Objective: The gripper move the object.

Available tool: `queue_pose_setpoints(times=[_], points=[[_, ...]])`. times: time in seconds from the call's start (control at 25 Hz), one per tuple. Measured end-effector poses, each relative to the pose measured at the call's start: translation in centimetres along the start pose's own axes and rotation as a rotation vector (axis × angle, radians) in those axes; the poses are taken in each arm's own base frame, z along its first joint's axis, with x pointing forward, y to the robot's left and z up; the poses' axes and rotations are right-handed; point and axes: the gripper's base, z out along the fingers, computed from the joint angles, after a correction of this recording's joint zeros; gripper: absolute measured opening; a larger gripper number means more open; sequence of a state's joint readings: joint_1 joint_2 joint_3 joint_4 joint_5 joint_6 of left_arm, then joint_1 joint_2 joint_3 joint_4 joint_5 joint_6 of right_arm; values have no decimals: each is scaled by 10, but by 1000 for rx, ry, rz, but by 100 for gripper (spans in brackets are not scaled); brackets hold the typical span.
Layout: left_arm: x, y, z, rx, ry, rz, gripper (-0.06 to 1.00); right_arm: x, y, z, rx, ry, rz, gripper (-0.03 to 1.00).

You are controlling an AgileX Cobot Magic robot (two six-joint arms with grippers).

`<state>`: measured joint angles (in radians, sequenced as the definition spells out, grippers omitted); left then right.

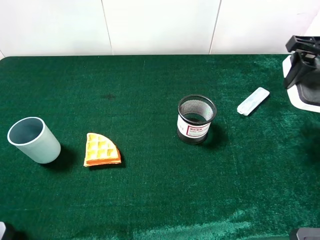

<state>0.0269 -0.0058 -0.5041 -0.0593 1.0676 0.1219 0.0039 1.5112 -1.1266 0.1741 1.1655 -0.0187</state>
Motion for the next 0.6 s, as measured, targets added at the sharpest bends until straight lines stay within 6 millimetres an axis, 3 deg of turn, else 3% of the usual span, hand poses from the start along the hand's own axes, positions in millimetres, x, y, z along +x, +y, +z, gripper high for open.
queue_pose_setpoints(times=[0.6], points=[[0,0,0,0,0,0,95,31,89,3,-35,50,-173,46]])
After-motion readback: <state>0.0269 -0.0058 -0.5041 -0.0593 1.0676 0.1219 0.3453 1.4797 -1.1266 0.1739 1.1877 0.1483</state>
